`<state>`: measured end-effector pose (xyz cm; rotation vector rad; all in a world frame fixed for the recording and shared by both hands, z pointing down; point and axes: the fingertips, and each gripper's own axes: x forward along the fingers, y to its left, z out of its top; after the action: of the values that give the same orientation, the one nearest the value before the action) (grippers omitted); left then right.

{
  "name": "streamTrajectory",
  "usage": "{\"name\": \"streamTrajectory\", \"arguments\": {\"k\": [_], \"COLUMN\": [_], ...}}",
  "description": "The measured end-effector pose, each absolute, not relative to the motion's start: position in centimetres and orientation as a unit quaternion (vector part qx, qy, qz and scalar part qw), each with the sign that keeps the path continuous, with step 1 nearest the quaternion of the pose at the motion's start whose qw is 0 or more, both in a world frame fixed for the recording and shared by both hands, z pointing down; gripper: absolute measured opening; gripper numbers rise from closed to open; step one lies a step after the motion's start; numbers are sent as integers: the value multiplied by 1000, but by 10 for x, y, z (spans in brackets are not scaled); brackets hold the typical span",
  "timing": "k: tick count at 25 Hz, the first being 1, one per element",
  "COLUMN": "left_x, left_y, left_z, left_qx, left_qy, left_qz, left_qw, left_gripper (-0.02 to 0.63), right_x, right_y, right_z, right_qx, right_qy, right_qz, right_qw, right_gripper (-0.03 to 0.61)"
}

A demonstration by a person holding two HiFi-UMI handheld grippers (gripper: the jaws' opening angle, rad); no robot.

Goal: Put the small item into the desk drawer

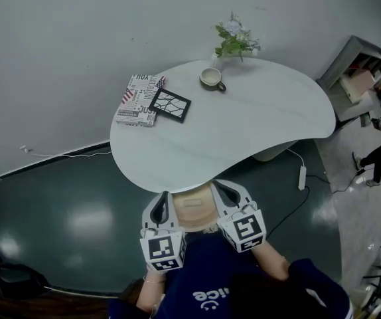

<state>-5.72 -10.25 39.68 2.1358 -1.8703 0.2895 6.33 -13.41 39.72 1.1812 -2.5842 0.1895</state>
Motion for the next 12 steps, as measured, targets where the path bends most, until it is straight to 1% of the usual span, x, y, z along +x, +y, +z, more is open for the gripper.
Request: {"name": "streamTrajectory", "arguments": {"k": [12], "left_x": [-54], "left_y": [-102], "left_z": [397], "left_qx": [737], "left_qy": [-652], "left_qz": [107], "left_qw": [144], "left_gripper": [5], "right_x": [64], "right_y": [-133], "right_z": [398], "right_qx": [400], "right_qy": [-901], "right_qz": [61], "right_qw": [156], "right_gripper": [6]}}
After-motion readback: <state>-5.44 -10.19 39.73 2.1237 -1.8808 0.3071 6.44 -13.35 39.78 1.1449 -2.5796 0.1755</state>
